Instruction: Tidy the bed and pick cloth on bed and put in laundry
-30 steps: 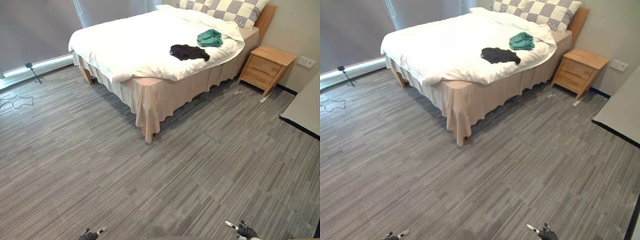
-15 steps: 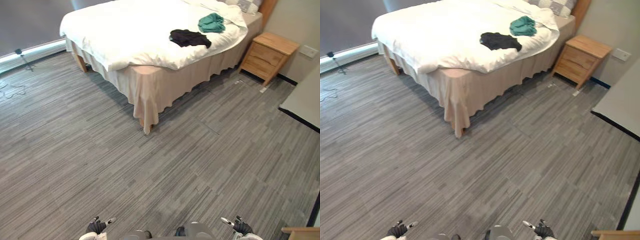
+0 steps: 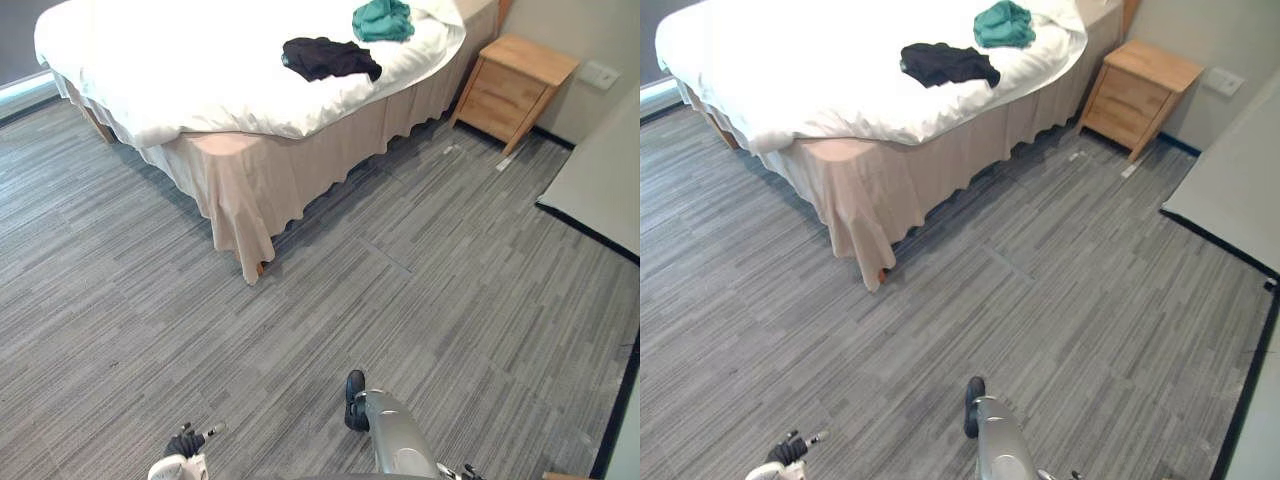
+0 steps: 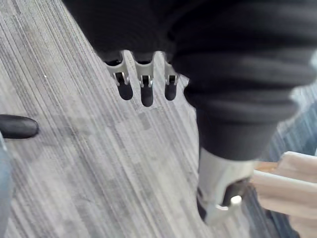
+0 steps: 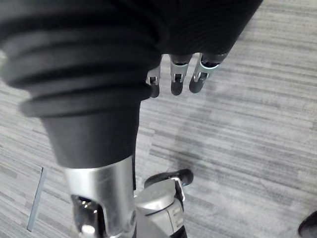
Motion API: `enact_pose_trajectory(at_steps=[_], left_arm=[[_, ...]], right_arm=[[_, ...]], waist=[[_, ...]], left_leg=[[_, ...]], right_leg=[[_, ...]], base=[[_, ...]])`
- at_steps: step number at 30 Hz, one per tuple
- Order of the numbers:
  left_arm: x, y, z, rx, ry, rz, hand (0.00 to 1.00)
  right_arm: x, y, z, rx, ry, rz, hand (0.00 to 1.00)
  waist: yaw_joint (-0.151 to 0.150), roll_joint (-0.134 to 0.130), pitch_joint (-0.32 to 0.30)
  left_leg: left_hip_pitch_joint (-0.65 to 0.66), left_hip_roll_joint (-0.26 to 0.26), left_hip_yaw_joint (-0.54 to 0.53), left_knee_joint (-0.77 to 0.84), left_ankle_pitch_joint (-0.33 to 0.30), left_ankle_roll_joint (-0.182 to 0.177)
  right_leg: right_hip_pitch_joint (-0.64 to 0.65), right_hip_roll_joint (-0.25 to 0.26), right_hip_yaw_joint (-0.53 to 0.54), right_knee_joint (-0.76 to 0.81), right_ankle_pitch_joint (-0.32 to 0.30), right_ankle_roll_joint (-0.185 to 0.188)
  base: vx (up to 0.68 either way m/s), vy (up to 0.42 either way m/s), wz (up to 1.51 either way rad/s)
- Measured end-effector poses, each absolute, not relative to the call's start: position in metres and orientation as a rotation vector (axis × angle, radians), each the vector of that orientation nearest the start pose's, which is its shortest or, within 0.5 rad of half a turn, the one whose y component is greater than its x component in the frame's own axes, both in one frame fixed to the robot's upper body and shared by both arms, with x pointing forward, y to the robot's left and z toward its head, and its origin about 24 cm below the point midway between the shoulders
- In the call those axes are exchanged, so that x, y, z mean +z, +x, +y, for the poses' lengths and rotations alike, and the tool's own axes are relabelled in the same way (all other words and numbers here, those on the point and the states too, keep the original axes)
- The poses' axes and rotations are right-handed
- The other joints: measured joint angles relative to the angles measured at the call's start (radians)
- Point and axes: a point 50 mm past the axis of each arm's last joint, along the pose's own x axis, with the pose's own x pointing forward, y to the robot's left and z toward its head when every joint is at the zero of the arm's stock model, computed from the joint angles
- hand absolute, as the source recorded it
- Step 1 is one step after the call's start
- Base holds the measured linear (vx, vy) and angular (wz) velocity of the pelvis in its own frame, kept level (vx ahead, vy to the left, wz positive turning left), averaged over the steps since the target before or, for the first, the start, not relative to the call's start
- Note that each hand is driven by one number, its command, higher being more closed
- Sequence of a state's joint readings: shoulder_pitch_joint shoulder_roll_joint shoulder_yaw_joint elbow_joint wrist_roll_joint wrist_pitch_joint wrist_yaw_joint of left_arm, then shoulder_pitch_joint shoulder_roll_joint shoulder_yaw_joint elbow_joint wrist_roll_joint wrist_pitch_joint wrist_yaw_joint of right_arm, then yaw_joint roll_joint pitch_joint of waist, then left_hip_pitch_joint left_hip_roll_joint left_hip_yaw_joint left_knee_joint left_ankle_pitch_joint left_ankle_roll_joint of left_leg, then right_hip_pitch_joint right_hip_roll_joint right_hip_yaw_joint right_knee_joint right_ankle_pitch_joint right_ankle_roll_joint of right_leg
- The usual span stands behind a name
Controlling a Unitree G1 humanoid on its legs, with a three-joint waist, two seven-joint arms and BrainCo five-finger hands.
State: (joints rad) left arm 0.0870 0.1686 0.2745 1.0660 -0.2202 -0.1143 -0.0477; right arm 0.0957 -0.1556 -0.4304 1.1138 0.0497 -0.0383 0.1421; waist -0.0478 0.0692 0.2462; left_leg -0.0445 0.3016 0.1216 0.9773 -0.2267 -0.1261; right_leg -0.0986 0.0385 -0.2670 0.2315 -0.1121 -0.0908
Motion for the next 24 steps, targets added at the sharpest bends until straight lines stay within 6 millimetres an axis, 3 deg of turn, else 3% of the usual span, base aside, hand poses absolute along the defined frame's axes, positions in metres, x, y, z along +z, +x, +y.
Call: enact_pose_trajectory(at_steps=[1, 4, 5, 7, 8, 9, 11, 12, 13, 14, 15, 16, 17, 20, 21, 22, 23, 24], left_arm=[[-0.150, 0.088, 0.244, 0.435, -0.195, 0.952, 0.00], [-0.153, 0.080, 0.234, 0.418, -0.209, 0.956, 0.00], [-0.154, 0.076, 0.233, 0.426, -0.221, 0.961, 0.00], [-0.156, 0.069, 0.229, 0.442, -0.246, 0.974, 0.00], [-0.156, 0.067, 0.228, 0.448, -0.249, 0.976, 0.00], [-0.157, 0.065, 0.228, 0.464, -0.259, 0.977, 0.00], [-0.157, 0.065, 0.227, 0.466, -0.263, 0.982, 0.00], [-0.157, 0.065, 0.227, 0.469, -0.261, 0.989, 0.00], [-0.159, 0.062, 0.226, 0.479, -0.259, 1.015, 0.00], [-0.160, 0.064, 0.225, 0.475, -0.261, 1.020, 0.00], [-0.159, 0.070, 0.225, 0.461, -0.253, 1.007, 0.00], [-0.157, 0.073, 0.227, 0.455, -0.242, 0.997, 0.00], [-0.156, 0.075, 0.231, 0.438, -0.215, 0.994, 0.00], [-0.148, 0.095, 0.238, 0.421, -0.174, 0.922, 0.00], [-0.144, 0.107, 0.240, 0.410, -0.160, 0.888, 0.00], [-0.142, 0.112, 0.241, 0.405, -0.156, 0.876, 0.00], [-0.138, 0.124, 0.243, 0.385, -0.139, 0.852, 0.00], [-0.137, 0.128, 0.245, 0.383, -0.135, 0.844, 0.00]], right_arm=[[-0.153, 0.076, -0.259, -0.386, 0.165, 1.056, 0.00], [-0.146, 0.089, -0.269, -0.384, 0.132, 1.008, 0.00], [-0.142, 0.099, -0.271, -0.375, 0.122, 0.969, 0.00], [-0.134, 0.110, -0.276, -0.367, 0.094, 0.898, 0.00], [-0.134, 0.111, -0.276, -0.367, 0.091, 0.893, 0.00], [-0.132, 0.114, -0.278, -0.353, 0.070, 0.890, 0.00], [-0.130, 0.117, -0.282, -0.353, 0.051, 0.885, 0.00], [-0.130, 0.117, -0.281, -0.351, 0.047, 0.889, 0.00], [-0.130, 0.125, -0.277, -0.329, 0.045, 0.881, 0.00], [-0.130, 0.127, -0.275, -0.323, 0.048, 0.880, 0.00], [-0.132, 0.127, -0.272, -0.314, 0.057, 0.893, 0.00], [-0.134, 0.130, -0.266, -0.305, 0.073, 0.901, 0.00], [-0.137, 0.132, -0.256, -0.283, 0.085, 0.908, 0.00], [-0.140, 0.133, -0.247, -0.255, 0.088, 0.920, 0.00], [-0.142, 0.127, -0.247, -0.269, 0.105, 0.935, 0.00], [-0.143, 0.124, -0.247, -0.281, 0.119, 0.943, 0.00], [-0.148, 0.110, -0.246, -0.325, 0.170, 0.975, 0.00], [-0.150, 0.103, -0.243, -0.350, 0.202, 0.990, 0.00]], waist=[[0.020, -0.012, 0.008], [0.065, -0.016, 0.009], [0.075, -0.021, 0.009], [0.084, -0.021, 0.010], [0.084, -0.021, 0.010], [0.085, -0.020, 0.009], [0.087, -0.019, 0.000], [0.088, -0.037, -0.017], [0.092, -0.044, -0.036], [0.086, -0.055, -0.037], [0.078, -0.074, -0.037], [0.079, -0.081, -0.033], [0.083, -0.081, -0.031], [0.083, -0.055, -0.019], [0.083, -0.048, -0.020], [0.082, -0.051, -0.022], [0.079, -0.062, -0.025], [0.077, -0.072, -0.028]], left_leg=[[-0.074, -0.052, 0.013, -0.006, -0.030, 0.024], [-0.173, -0.093, 0.117, -0.169, -0.032, 0.042], [-0.202, -0.106, 0.191, -0.292, -0.014, 0.068], [-0.219, -0.145, 0.379, -0.620, 0.082, 0.093], [-0.215, -0.155, 0.423, -0.680, 0.103, 0.104], [-0.214, -0.184, 0.528, -0.785, 0.134, 0.138], [-0.217, -0.213, 0.583, -0.816, 0.135, 0.198], [-0.216, -0.227, 0.582, -0.813, 0.165, 0.297], [-0.211, -0.241, 0.600, -0.796, 0.216, 0.360], [-0.205, -0.249, 0.586, -0.797, 0.209, 0.379], [-0.188, -0.278, 0.539, -0.797, 0.187, 0.365], [-0.159, -0.285, 0.517, -0.792, 0.174, 0.346], [-0.089, -0.284, 0.478, -0.791, 0.156, 0.323], [0.053, -0.254, 0.335, -0.857, 0.133, 0.261], [0.082, -0.255, 0.262, -0.894, 0.123, 0.228], [0.091, -0.257, 0.233, -0.907, 0.122, 0.221], [0.116, -0.259, 0.159, -0.945, 0.125, 0.202], [0.116, -0.261, 0.126, -0.956, 0.124, 0.189]], right_leg=[[0.088, 0.004, 0.001, -0.049, -0.005, 0.000], [0.180, 0.013, 0.002, -0.110, -0.019, -0.001], [0.210, 0.014, 0.001, -0.129, -0.026, -0.003], [0.287, 0.015, -0.022, -0.175, -0.051, 0.002], [0.309, 0.016, -0.034, -0.186, -0.060, 0.007], [0.369, 0.023, -0.066, -0.199, -0.096, 0.034], [0.399, 0.024, -0.116, -0.155, -0.172, 0.090], [0.379, 0.001, -0.139, -0.081, -0.217, 0.125], [0.306, -0.049, -0.165, 0.146, -0.262, 0.190], [0.258, -0.089, -0.166, 0.284, -0.261, 0.207], [0.161, -0.170, -0.167, 0.511, -0.246, 0.238], [0.129, -0.207, -0.167, 0.581, -0.259, 0.219], [0.125, -0.224, -0.154, 0.567, -0.275, 0.228], [0.105, -0.185, -0.121, 0.348, -0.268, 0.238], [0.066, -0.174, -0.079, 0.225, -0.231, 0.258], [0.047, -0.174, -0.062, 0.169, -0.205, 0.267], [0.001, -0.177, 0.004, 0.008, -0.104, 0.284], [-0.025, -0.186, 0.045, -0.060, -0.050, 0.309]], base=[[0.54, -0.204, 0.02], [0.35, -0.102, -0.26], [0.42, -0.063, -0.14], [0.51, -0.031, 0.13], [0.65, 0.048, 0.48], [0.69, 0.074, 0.63], [0.66, 0.078, 0.61], [0.64, 0.086, 0.50], [0.65, 0.090, 0.53], [0.63, 0.100, 0.81], [0.46, 0.087, 0.81], [0.55, 0.113, 1.00], [0.61, 0.080, 1.01], [0.46, -0.040, 1.22], [0.33, -0.163, 1.13], [0.25, -0.144, 1.66], [0.32, -0.195, 1.45], [0.24, -0.169, 1.40]])
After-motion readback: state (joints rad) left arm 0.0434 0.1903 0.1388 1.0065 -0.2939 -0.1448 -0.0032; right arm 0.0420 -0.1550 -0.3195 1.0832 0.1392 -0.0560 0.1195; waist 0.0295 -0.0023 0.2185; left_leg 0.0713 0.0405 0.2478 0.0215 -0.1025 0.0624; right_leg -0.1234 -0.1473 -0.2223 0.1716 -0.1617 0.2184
